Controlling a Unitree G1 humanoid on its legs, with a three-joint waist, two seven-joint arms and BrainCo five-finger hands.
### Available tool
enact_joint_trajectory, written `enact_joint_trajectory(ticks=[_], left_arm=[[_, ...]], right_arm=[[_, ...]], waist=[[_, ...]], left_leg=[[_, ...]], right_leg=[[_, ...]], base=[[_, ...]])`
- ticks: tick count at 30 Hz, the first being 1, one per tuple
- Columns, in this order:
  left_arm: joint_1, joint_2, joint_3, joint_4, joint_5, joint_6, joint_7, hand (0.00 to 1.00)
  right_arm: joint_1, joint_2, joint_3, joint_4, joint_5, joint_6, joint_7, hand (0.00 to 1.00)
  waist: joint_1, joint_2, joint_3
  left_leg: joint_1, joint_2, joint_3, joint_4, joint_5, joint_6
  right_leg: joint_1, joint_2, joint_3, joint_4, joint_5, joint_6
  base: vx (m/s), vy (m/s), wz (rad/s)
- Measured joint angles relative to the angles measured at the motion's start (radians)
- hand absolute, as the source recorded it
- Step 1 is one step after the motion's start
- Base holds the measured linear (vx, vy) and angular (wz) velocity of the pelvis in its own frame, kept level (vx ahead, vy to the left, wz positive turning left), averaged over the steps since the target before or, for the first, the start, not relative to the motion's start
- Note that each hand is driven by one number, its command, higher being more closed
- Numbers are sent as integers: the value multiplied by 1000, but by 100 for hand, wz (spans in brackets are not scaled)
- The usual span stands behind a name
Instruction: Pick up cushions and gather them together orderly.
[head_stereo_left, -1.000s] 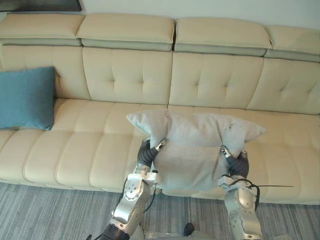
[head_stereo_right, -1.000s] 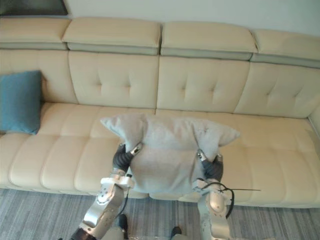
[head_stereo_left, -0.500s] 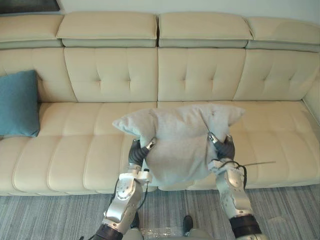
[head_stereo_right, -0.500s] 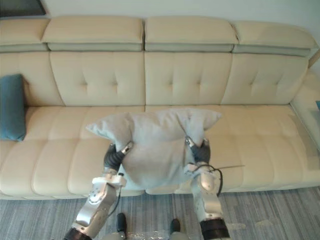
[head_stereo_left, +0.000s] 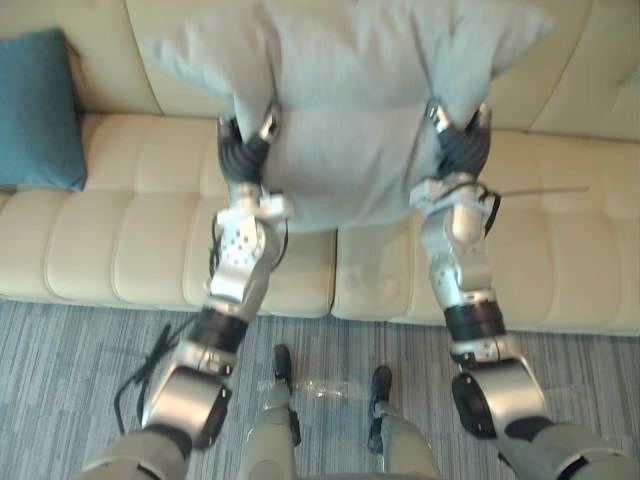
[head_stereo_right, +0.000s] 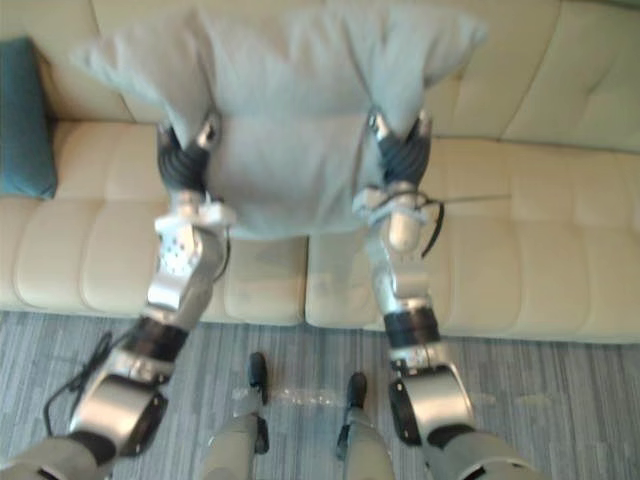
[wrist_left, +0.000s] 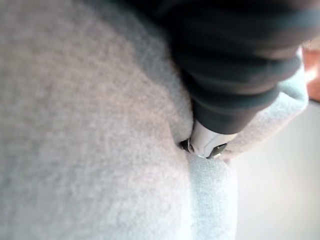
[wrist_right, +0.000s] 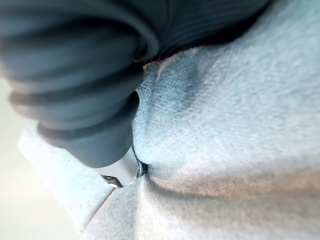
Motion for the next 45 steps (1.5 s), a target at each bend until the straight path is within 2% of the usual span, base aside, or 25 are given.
enact_joint_trajectory(ticks=[5, 8, 9, 12, 16, 21, 24, 30, 33, 37, 40, 41, 44, 45], left_arm=[[-234, 29, 23, 201, -12, 12, -11, 100], [-325, 29, 41, 238, -45, 15, -26, 100], [-338, 29, 50, 238, -52, 15, -29, 0], [-367, 26, 78, 243, -63, 15, -28, 0], [-386, 17, 126, 276, -68, 15, -26, 0], [-364, 15, 197, 275, -67, 13, -32, 0], [-276, 73, 234, 256, -67, 13, -64, 0], [-97, 176, 360, 244, -67, 19, -114, 0], [5, 194, 405, 170, -70, 18, -137, 0], [206, 179, 410, 44, -76, 16, -165, 0], [424, 102, 405, -65, -63, 15, -182, 0], [493, 69, 390, -85, -55, 15, -187, 0], [764, -58, 278, -114, 21, 40, -243, 0], [806, -74, 258, -114, 35, 48, -251, 0]], right_arm=[[-204, -17, -31, 158, -29, 1, -35, 100], [-276, -16, -52, 184, -34, 1, -70, 100], [-297, -17, -59, 200, -34, 1, -74, 0], [-338, -22, -71, 223, -32, 2, -94, 0], [-363, -49, -79, 241, -22, 4, -90, 0], [-363, -119, -78, 240, 9, 4, -65, 0], [-321, -185, -81, 191, 36, -2, -52, 0], [-149, -345, -186, 158, 145, -12, -12, 0], [-72, -383, -197, 156, 174, -17, 16, 0], [137, -387, -198, 29, 174, -21, 45, 0], [349, -352, -199, -116, 154, -22, 75, 0], [425, -320, -203, -155, 139, -21, 86, 0], [716, -128, -195, -237, 46, -8, 139, 0], [758, -100, -188, -237, 36, -3, 148, 0]], waist=[[-13, 12, 58], [-13, 14, 88], [-13, 14, 98], [-13, 15, 116], [-13, 14, 131], [-15, 13, 133], [-20, 13, 133], [-28, 12, 133], [-43, 11, 132], [-51, 4, 128], [-52, 0, 125], [-52, -5, 121], [-47, -31, 99], [-47, -39, 93]], left_leg=[[-95, -8, -16, 0, 26, -1], [-155, -7, -20, 0, 36, -9], [-172, -5, -20, 0, 40, -14], [-218, -3, -19, 0, 51, -28], [-268, 0, -15, 1, 51, -29], [-275, 1, -17, 10, 51, -29], [-275, 0, -12, 4, 49, -30], [-255, 10, 7, 1, 51, -28], [-222, 14, 11, 1, 51, -28], [-158, 27, 9, 1, 41, -26], [-97, 26, 10, 1, 21, -20], [-77, 26, 10, 1, 16, -24], [25, 24, 10, 4, -12, -29], [42, 24, 11, 7, -16, -28]], right_leg=[[-105, -12, -2, 31, 1, 1], [-172, -15, -3, 48, 2, 1], [-189, -16, -3, 50, 2, 1], [-247, -24, -7, 76, 1, 2], [-320, -28, -13, 124, -4, 3], [-334, -36, -25, 166, -31, 0], [-356, -40, -20, 208, -65, -12], [-355, -27, -5, 224, -65, -12], [-325, -22, -4, 222, -65, -12], [-254, -10, -10, 217, -80, -22], [-196, -9, -14, 224, -101, -23], [-175, -8, -15, 224, -108, -25], [-73, -12, -24, 232, -145, -25], [-56, -13, -24, 234, -151, -23]], base=[[-15, 3, 3], [19, -2, 2], [40, -15, -2], [56, -33, 0], [26, -23, -2], [26, -49, 6], [10, -81, 7], [1, -80, -8], [-6, -92, -7], [-10, -99, 1], [6, -83, 2], [21, -66, 4], [71, -94, 8], [98, -94, 8]])
